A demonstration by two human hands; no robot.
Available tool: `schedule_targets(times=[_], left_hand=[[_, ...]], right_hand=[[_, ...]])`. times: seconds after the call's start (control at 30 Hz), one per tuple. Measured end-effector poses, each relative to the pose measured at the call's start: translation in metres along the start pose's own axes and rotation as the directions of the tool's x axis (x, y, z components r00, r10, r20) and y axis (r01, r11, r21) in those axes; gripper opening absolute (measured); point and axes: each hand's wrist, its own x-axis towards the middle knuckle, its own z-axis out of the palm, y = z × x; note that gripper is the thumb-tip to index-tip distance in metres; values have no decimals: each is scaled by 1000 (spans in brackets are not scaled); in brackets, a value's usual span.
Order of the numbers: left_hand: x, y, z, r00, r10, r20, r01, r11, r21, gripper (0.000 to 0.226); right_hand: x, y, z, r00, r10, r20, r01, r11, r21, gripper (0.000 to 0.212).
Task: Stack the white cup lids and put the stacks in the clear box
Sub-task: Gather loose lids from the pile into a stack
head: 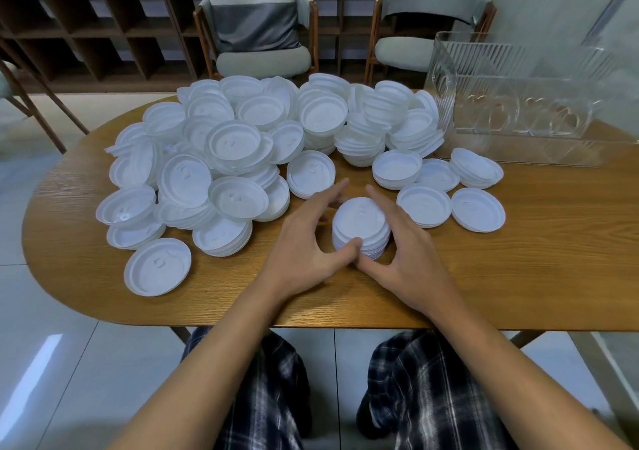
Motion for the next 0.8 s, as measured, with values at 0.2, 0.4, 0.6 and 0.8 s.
schedule_targets(times=[0.2, 0.4, 0.6, 0.8], left_hand=[[1, -3, 3, 997, -4, -79, 14, 992, 125, 72], [2, -1, 2, 999, 22, -47, -17, 995, 99, 64], [1, 1, 2, 998, 6, -67, 0, 996, 86, 64], [2, -3, 4, 999, 17, -51, -11, 993, 116, 68]], right_hand=[[0, 0, 0, 1000, 1, -15, -1, 1000, -6, 91], [0, 1, 1, 1000, -14, -11, 14, 999, -34, 87], [-1, 1, 2, 1000, -2, 7, 2, 1000, -29, 94], [-1, 2, 2, 1000, -11, 2, 11, 999, -45, 97]])
